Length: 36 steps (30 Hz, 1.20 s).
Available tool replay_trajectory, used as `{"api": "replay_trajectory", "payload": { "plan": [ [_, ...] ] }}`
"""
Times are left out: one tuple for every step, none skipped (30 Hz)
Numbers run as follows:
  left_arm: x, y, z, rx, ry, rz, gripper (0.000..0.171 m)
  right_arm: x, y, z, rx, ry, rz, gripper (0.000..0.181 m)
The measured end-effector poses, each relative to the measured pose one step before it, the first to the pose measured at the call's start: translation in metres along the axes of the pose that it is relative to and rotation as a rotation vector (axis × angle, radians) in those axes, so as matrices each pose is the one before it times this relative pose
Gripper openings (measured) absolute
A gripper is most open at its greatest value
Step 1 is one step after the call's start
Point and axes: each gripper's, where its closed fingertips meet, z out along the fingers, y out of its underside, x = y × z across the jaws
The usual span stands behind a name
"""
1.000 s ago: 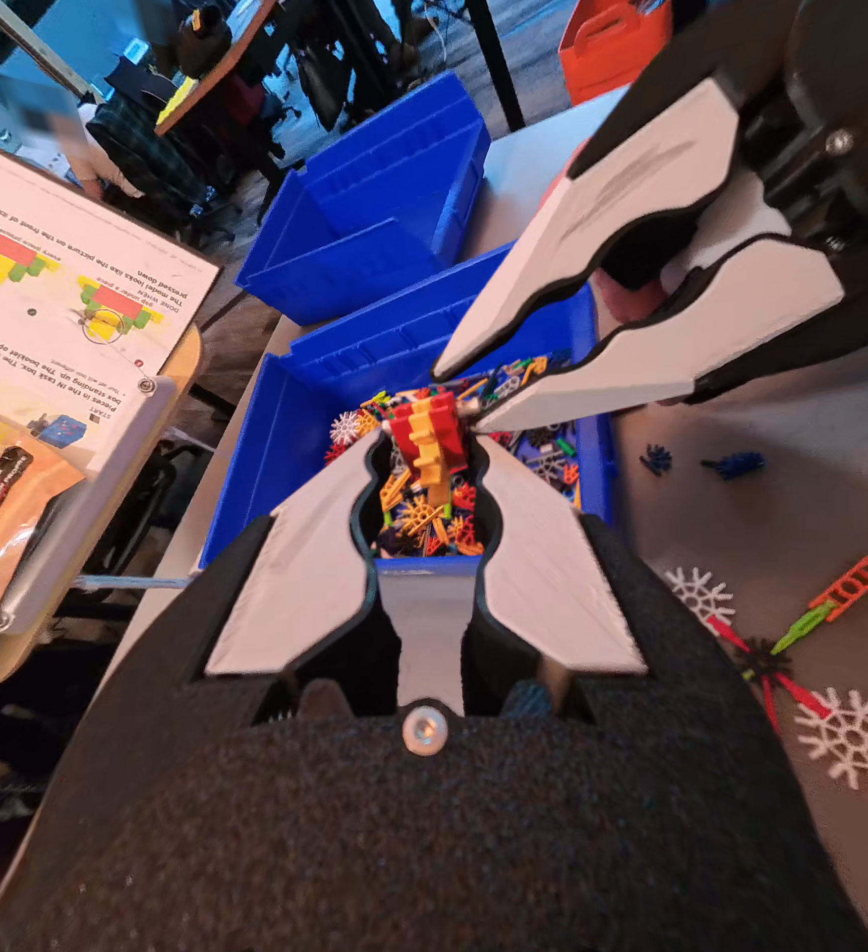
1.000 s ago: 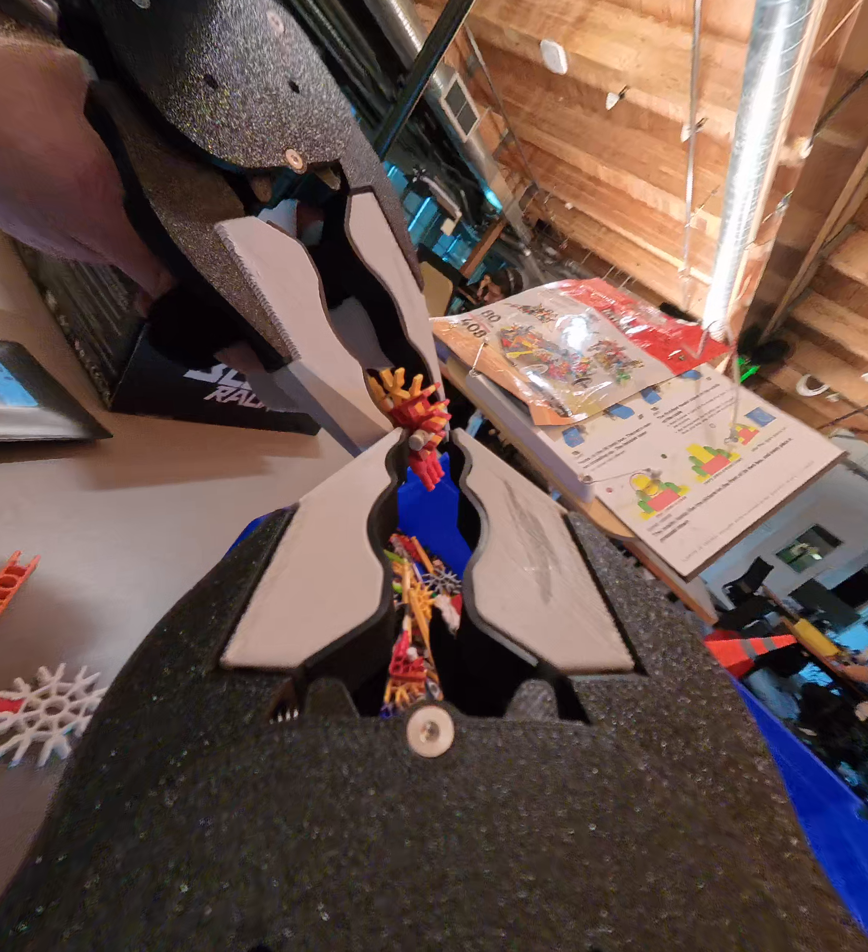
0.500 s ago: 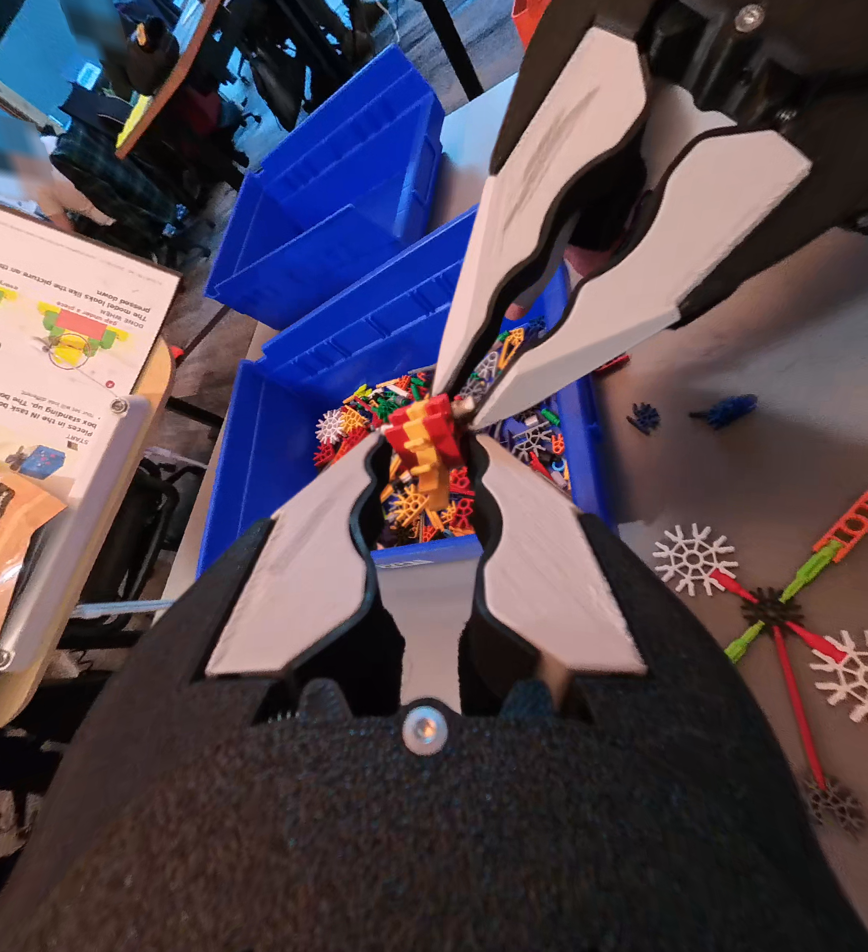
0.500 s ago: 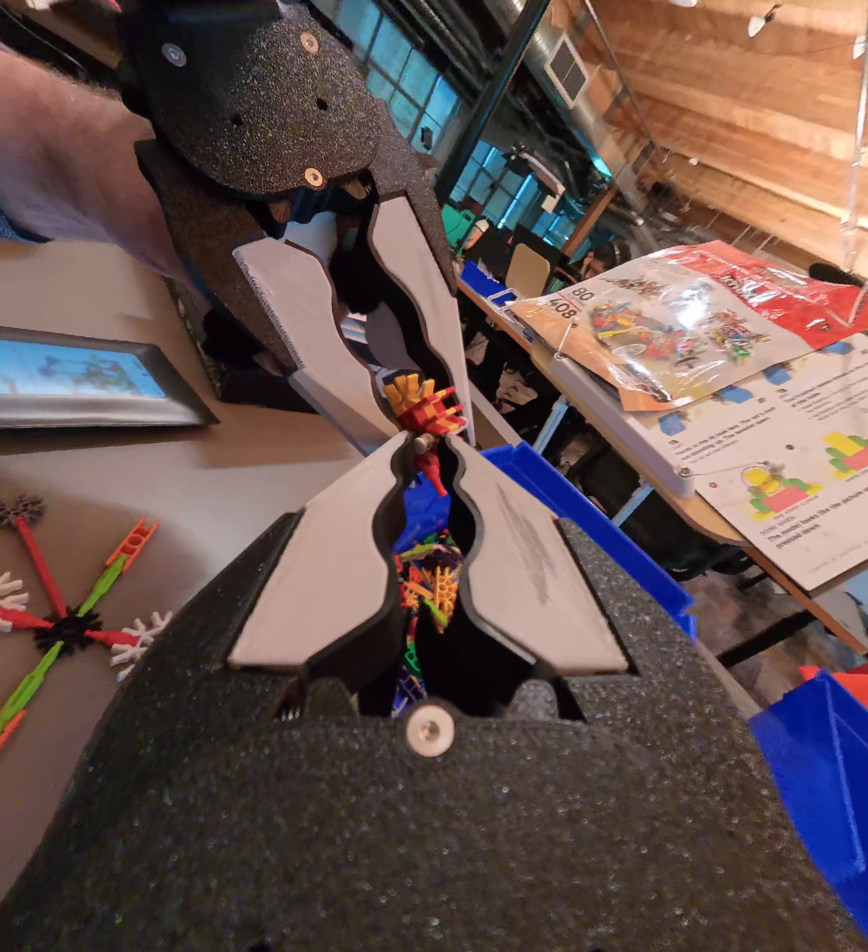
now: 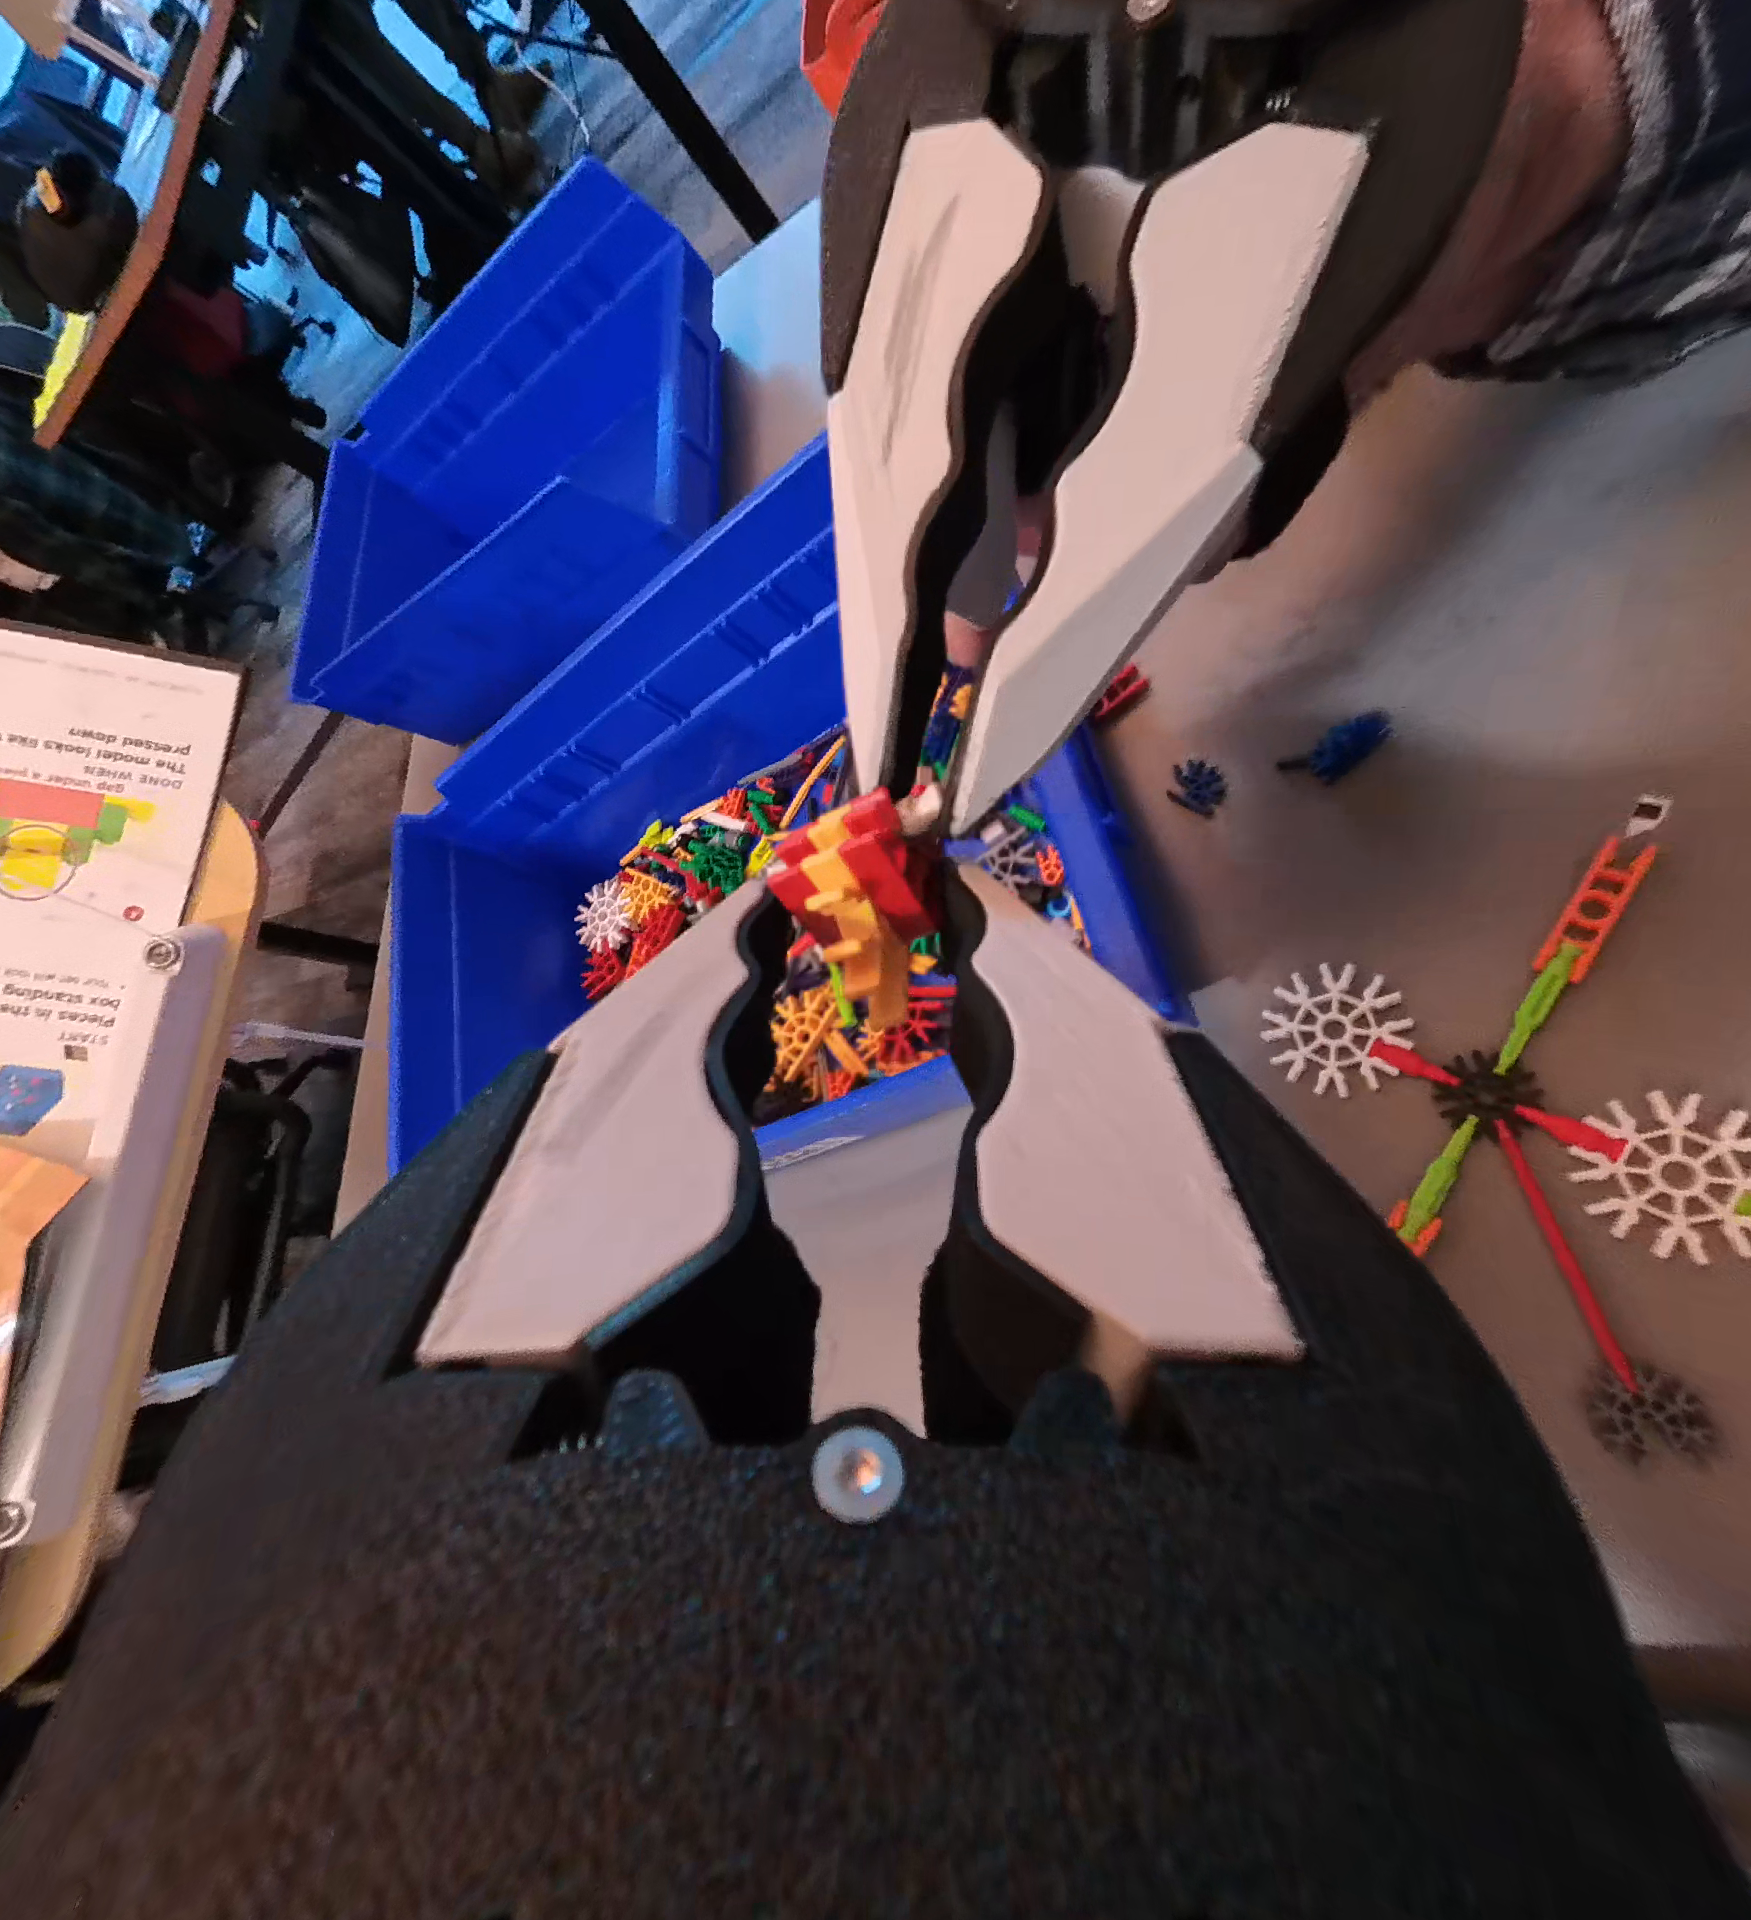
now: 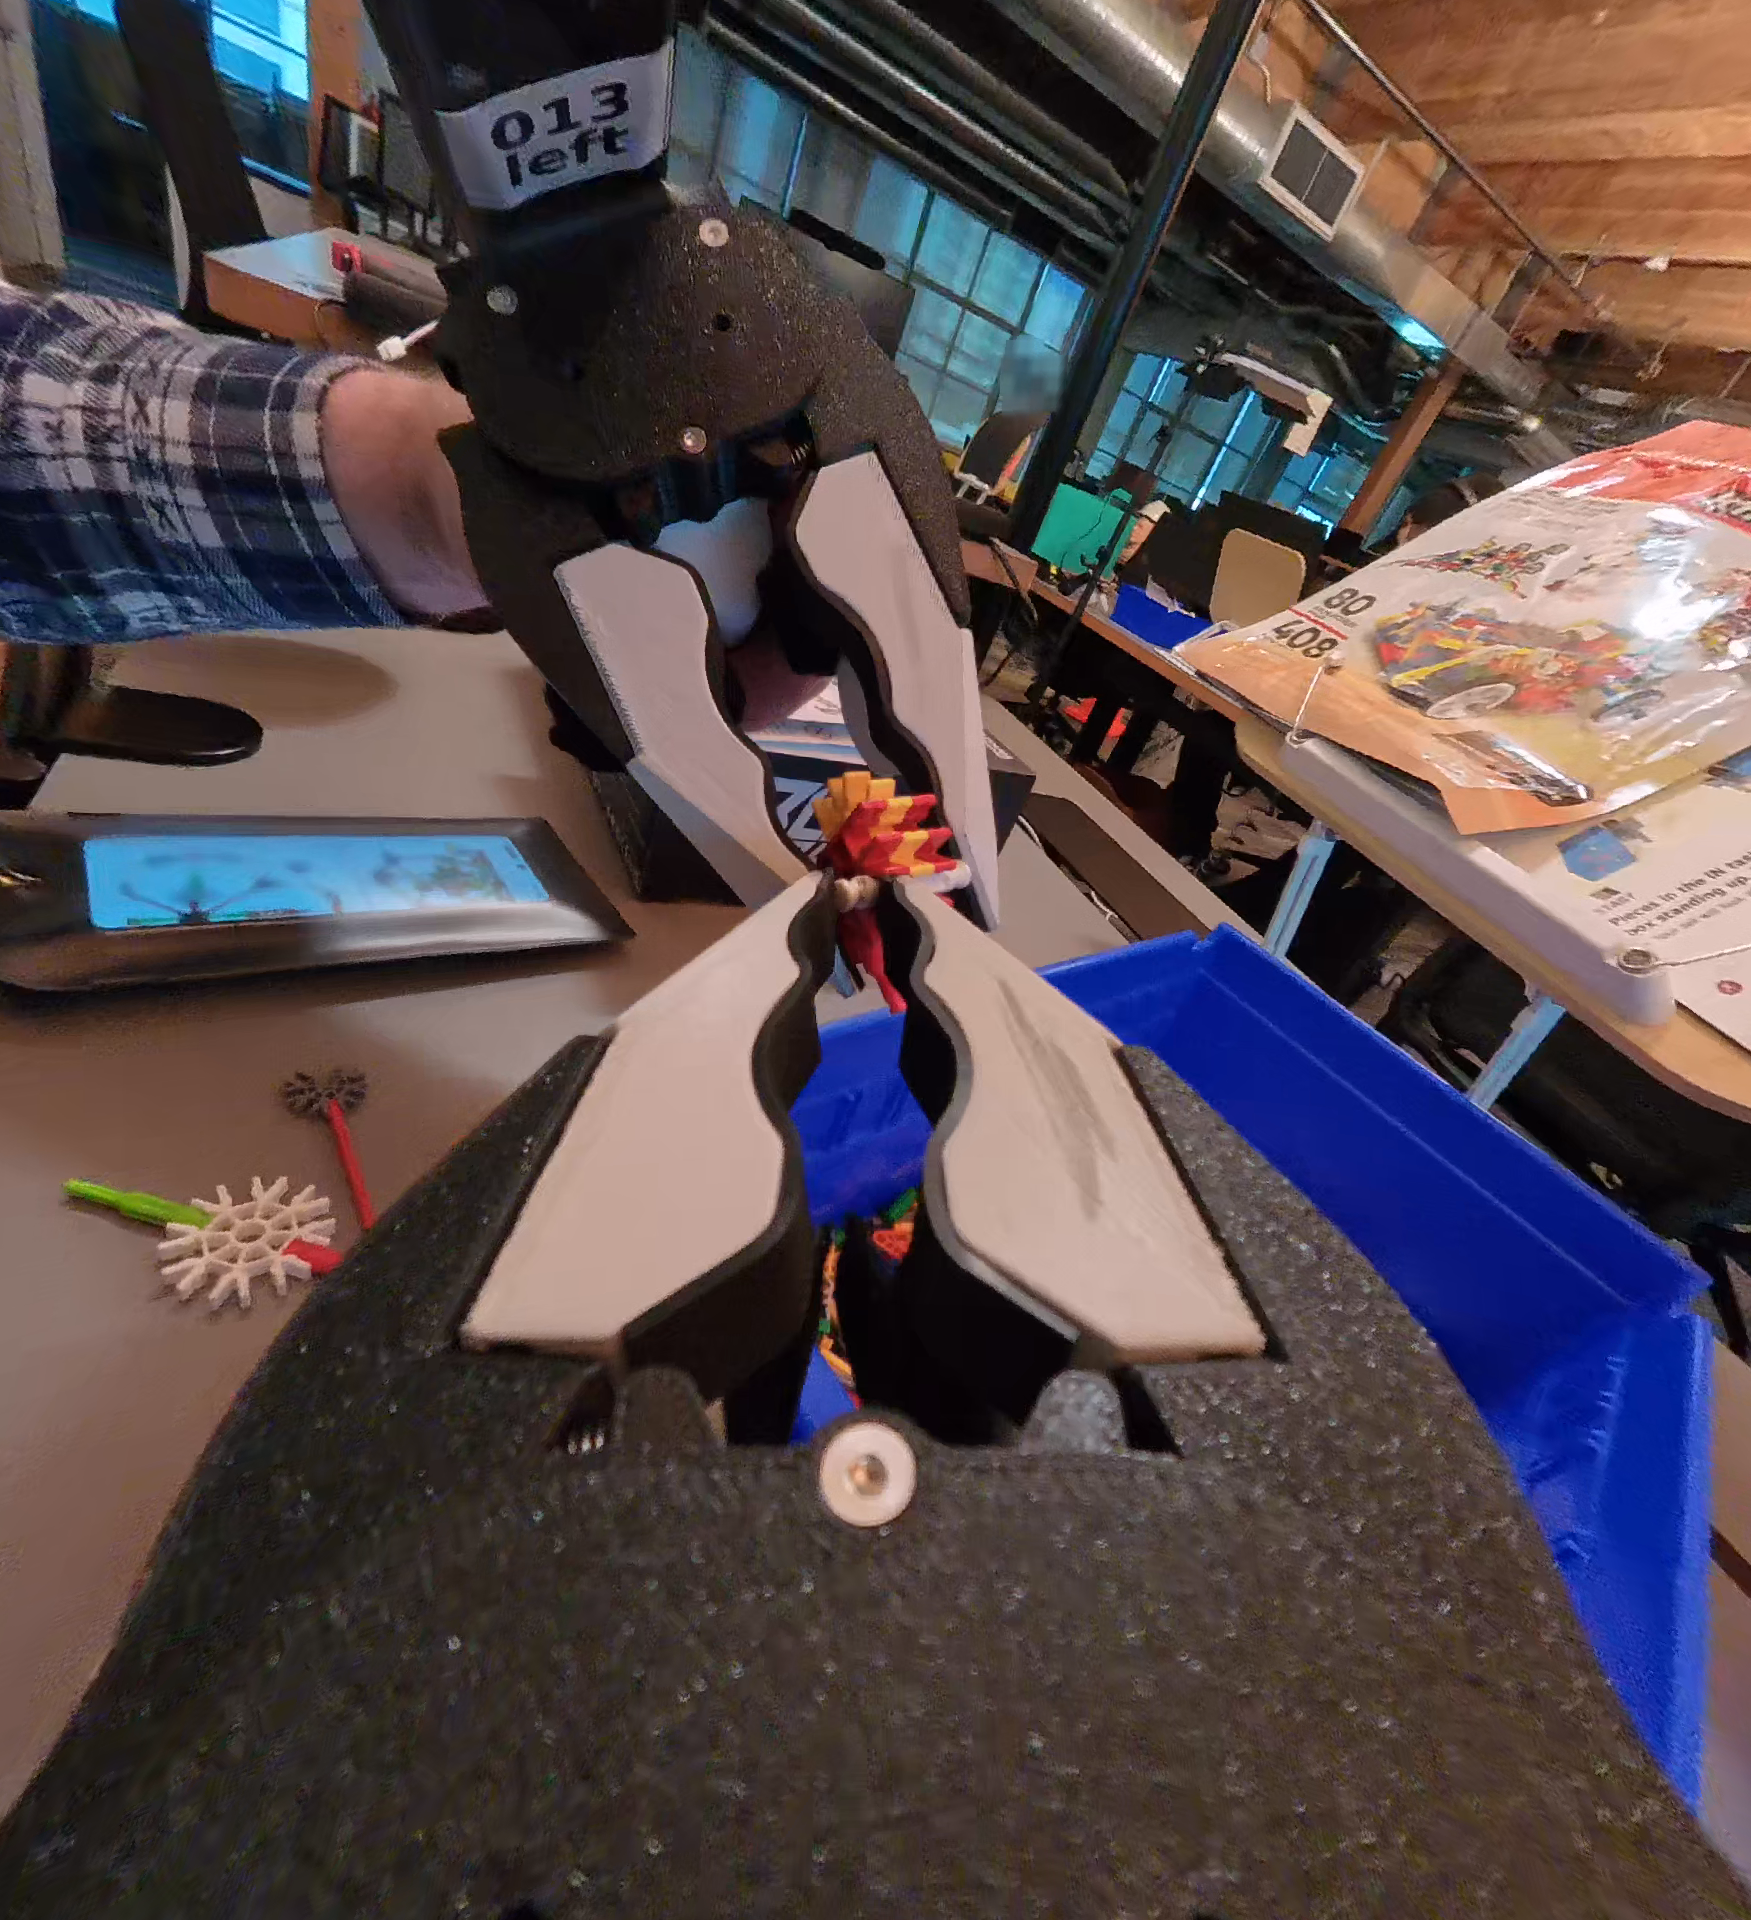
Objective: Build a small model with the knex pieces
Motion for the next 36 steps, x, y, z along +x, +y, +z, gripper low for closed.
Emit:
{"api": "replay_trajectory", "payload": {
  "plan": [
    [0.00025, 0.00196, -0.00011, -0.01765, -0.0076, 0.0226, 0.026, -0.00108, 0.00096, 0.00072, -0.0047, -0.0044, -0.0011, 0.003],
    [0.00131, 0.00012, -0.00075, 0.00276, 0.0060, 0.0016, 0.026, -0.00142, -0.00021, 0.00013, 0.0051, -0.0153, 0.0140, 0.003],
    [0.00198, -0.00082, -0.00098, 0.00918, 0.0126, -0.0073, 0.027, -0.00175, -0.00089, -0.00039, 0.0079, -0.0175, 0.0162, 0.003],
    [0.00086, 0.00060, -0.00065, -0.00920, -0.0014, 0.0224, 0.026, -0.00154, 0.00001, 0.00023, 0.0045, -0.0108, 0.0102, 0.003],
    [0.00163, -0.00005, -0.00146, -0.00371, 0.0121, 0.0161, 0.026, -0.00192, -0.00087, -0.00013, 0.0116, -0.0175, 0.0170, 0.003],
    [0.00017, -0.00259, -0.00216, 0.01323, 0.0105, 0.0016, 0.026, -0.00101, -0.00271, -0.00059, 0.0161, -0.0115, 0.0134, 0.003],
    [0.00016, -0.00139, -0.00127, 0.00492, 0.0090, 0.0068, 0.026, -0.00088, -0.00187, -0.00032, 0.0116, -0.0125, 0.0120, 0.004],
    [0.00112, -0.00001, -0.00054, -0.00610, 0.0138, 0.0079, 0.026, -0.00103, -0.00034, -0.00029, 0.0093, -0.0149, 0.0141, 0.003],
    [0.00083, 0.00011, -0.00019, -0.00619, 0.0098, 0.0121, 0.026, -0.00182, 0.00010, -0.00010, 0.0000, -0.0121, 0.0019, 0.003],
    [0.00125, -0.00068, 0.00020, 0.00863, 0.0134, -0.0001, 0.026, -0.00652, -0.00087, 0.00061, 0.0079, -0.0457, 0.0043, 0.000],
    [0.00438, -0.00354, 0.00311, 0.02138, 0.0212, 0.0208, 0.024, -0.00735, -0.00252, 0.00426, 0.0159, -0.0428, 0.0277, 0.000],
    [0.00551, 0.00444, 0.00593, -0.03372, 0.0254, 0.0251, 0.025, -0.00364, 0.00397, 0.00563, -0.0317, -0.0016, -0.0297, 0.000],
    [0.00510, 0.00117, 0.00498, -0.00911, 0.0209, 0.0081, 0.020, -0.00187, 0.00209, 0.00272, -0.0143, 0.0001, -0.0132, 0.000],
    [-0.00116, -0.00251, -0.00038, 0.03363, 0.0006, -0.0445, 0.020, 0.00119, -0.00143, -0.00225, 0.0178, 0.0027, 0.0158, 0.000],
    [-0.00296, -0.00268, -0.00309, 0.03796, -0.0104, -0.0313, 0.020, 0.00301, -0.00414, -0.00341, 0.0229, 0.0167, 0.0139, 0.000],
    [-0.00415, 0.00005, -0.00309, 0.01192, -0.0238, -0.0067, 0.020, 0.00455, -0.00317, -0.00282, 0.0131, 0.0207, 0.0076, 0.000],
    [-0.00375, 0.00058, -0.00204, 0.00406, -0.0187, -0.0146, 0.020, 0.00355, -0.00060, -0.00135, 0.0066, 0.0040, 0.0249, 0.000],
    [-0.00148, -0.00042, -0.00088, 0.01093, -0.0085, -0.0134, 0.019, 0.00307, 0.00106, -0.00027, 0.0022, 0.0057, 0.0205, 0.000],
    [-0.00082, 0.00120, 0.00029, 0.00302, -0.0117, -0.0002, 0.019, 0.00211, -0.00023, -0.00033, 0.0046, 0.0110, 0.0181, 0.000],
    [-0.00081, -0.00100, -0.00038, 0.01712, -0.0131, -0.0020, 0.020, -0.00011, -0.00125, -0.00072, 0.0135, -0.0048, 0.0207, 0.005],
    [-0.00010, -0.00154, -0.00083, 0.01848, -0.0023, -0.0128, 0.020, 0.00140, -0.00173, -0.00138, 0.0204, -0.0041, 0.0340, 0.006],
    [-0.00084, -0.00281, -0.00167, 0.02215, -0.0065, -0.0016, 0.020, 0.00419, -0.00191, -0.00204, 0.0201, 0.0107, 0.0371, 0.014],
    [-0.00134, -0.00317, -0.00182, 0.01720, -0.0107, 0.0042, 0.020, 0.00118, -0.00339, -0.00287, 0.0245, -0.0091, 0.0303, 0.017],
    [-0.00103, -0.00304, -0.00188, 0.01384, -0.0096, 0.0098, 0.020, 0.00173, -0.00309, -0.00283, 0.0203, -0.0058, 0.0294, 0.022],
    [-0.00066, -0.00252, -0.00177, 0.00932, -0.0047, 0.0020, 0.020, 0.00289, 0.00093, -0.00137, -0.0011, 0.0000, 0.0261, 0.025],
    [-0.00130, -0.00283, -0.00175, 0.01337, -0.0101, 0.0037, 0.020, 0.00117, 0.00457, 0.00069, -0.0210, -0.0077, 0.0217, 0.033],
    [-0.00046, -0.00227, -0.00143, 0.01137, -0.0056, 0.0048, 0.020, -0.00076, 0.00402, 0.00198, -0.0206, -0.0082, 0.0092, 0.037],
    [0.00025, -0.00051, -0.00061, 0.00236, -0.0028, 0.0025, 0.020, -0.00259, 0.00207, 0.00217, -0.0088, -0.0078, -0.0080, 0.038],
    [0.00014, 0.00069, -0.00039, -0.00089, -0.0030, -0.0017, 0.020, -0.00164, 0.00106, 0.00196, -0.0050, 0.0006, -0.0097, 0.039],
    [0.00066, -0.00095, -0.00115, 0.01624, 0.0040, -0.0151, 0.021, -0.00035, -0.00027, 0.00044, 0.0023, 0.0031, -0.0115, 0.036],
    [0.00206, -0.00235, -0.00149, 0.02805, 0.0152, -0.0284, 0.021, 0.00091, -0.00054, -0.00041, 0.0007, 0.0025, 0.0020, 0.028],
    [-0.00072, -0.00064, -0.00052, 0.01793, -0.0090, -0.0175, 0.020, -0.00064, 0.00016, -0.00005, -0.0019, -0.0076, 0.0057, 0.023],
    [-0.00014, 0.00248, 0.00043, -0.00143, -0.0100, 0.0031, 0.021, 0.00092, 0.00240, 0.00124, -0.0098, 0.0022, 0.0130, 0.023],
    [0.00000, 0.00370, 0.00055, -0.01095, -0.0064, 0.0045, 0.021, 0.00129, 0.00327, 0.00130, -0.0130, 0.0010, 0.0220, 0.023],
    [-0.00011, 0.00090, 0.00020, 0.00456, -0.0050, -0.0003, 0.021, -0.00070, 0.00060, 0.00073, 0.0017, -0.0120, 0.0272, 0.023],
    [-0.00096, -0.00266, -0.00049, 0.02068, -0.0124, 0.0012, 0.020, -0.00210, -0.00188, -0.00003, 0.0161, -0.0264, 0.0377, 0.025]
  ]
}}
